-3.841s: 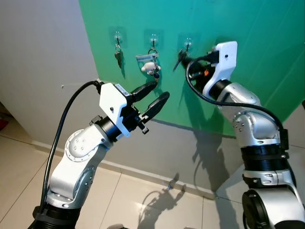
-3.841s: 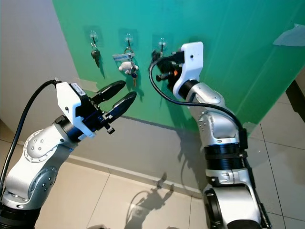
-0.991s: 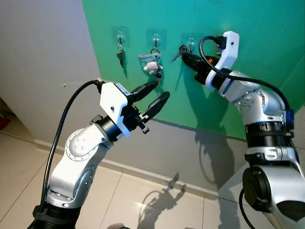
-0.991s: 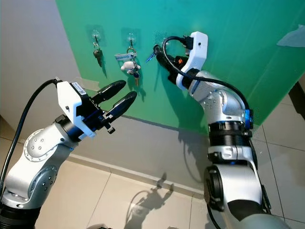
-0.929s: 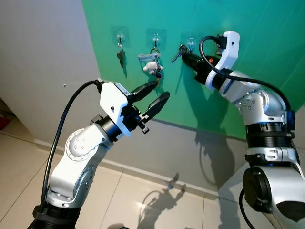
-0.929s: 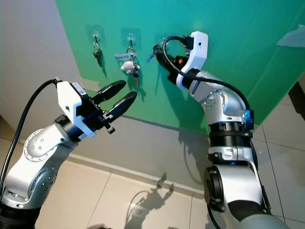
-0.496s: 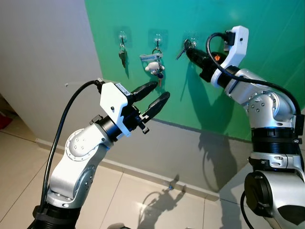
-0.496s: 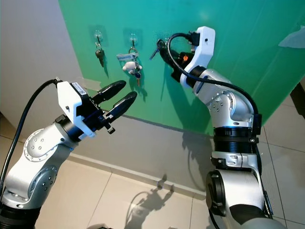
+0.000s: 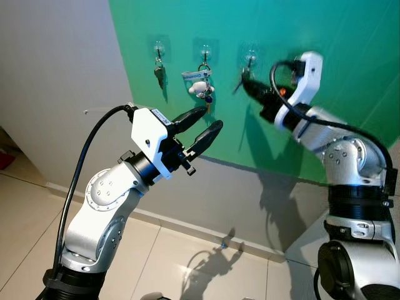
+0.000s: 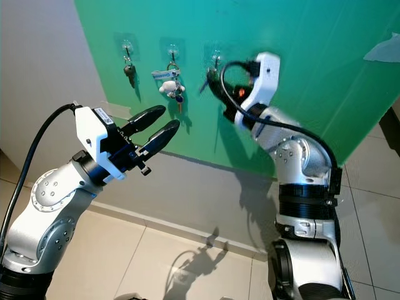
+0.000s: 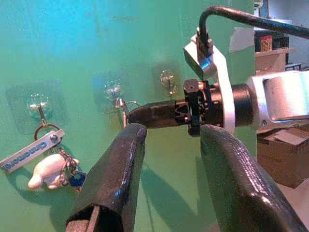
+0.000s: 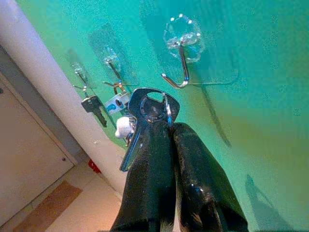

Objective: Hang keys on a hook

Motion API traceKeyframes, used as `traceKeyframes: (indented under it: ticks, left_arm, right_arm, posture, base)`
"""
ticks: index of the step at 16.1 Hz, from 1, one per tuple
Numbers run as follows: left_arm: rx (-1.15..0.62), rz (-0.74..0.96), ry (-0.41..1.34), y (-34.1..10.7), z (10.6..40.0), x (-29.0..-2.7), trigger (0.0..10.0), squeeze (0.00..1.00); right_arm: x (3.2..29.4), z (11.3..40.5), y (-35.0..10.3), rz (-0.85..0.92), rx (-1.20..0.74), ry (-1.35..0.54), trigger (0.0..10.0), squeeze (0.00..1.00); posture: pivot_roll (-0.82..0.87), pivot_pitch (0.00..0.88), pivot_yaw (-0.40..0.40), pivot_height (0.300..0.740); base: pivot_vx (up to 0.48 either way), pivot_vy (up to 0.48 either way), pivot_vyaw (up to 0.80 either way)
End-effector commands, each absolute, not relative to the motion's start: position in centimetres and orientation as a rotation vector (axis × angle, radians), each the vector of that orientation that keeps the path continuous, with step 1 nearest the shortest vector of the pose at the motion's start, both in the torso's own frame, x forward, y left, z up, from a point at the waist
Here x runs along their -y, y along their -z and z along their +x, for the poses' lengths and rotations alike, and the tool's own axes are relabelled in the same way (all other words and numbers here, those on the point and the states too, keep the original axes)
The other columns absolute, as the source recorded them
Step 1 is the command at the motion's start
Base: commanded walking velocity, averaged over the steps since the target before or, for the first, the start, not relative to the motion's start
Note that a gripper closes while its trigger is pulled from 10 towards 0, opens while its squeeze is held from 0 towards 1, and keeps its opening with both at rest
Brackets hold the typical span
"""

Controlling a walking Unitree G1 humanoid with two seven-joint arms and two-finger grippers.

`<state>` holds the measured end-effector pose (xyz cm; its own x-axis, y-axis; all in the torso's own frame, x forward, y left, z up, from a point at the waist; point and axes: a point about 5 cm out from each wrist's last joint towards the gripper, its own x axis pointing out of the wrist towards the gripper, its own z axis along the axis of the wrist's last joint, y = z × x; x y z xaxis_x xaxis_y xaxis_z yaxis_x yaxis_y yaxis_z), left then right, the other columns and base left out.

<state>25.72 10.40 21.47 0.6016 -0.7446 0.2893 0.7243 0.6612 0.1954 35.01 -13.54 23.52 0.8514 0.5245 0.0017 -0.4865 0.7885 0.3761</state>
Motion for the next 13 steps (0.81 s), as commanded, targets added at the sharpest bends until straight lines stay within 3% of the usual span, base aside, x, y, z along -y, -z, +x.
traceKeyframes:
  ticks: [1,6,13]
  left_arm:
    - [0.361,0.075,0.864,-21.6,25.6,-10.3,10.0,0.00]
    - [0.363,0.073,0.867,-21.5,25.6,-10.2,10.0,0.00]
    - [0.367,0.072,0.875,-21.5,25.5,-10.0,10.0,0.00]
  right_arm:
    - [13.5,34.6,-24.3,0.380,-0.078,-0.557,0.0,0.00]
    - [13.4,33.6,-23.4,0.395,-0.105,-0.542,0.0,0.00]
    - [12.8,34.9,-24.0,0.383,-0.108,-0.575,0.0,0.00]
  posture:
    - [0.06,0.000,0.009,0.740]
    - [0.06,0.000,0.008,0.740]
    - [0.06,0.000,0.003,0.740]
  base:
    - [0.000,0.000,0.00]
    - [0.000,0.000,0.00]
    - [0.000,0.000,0.00]
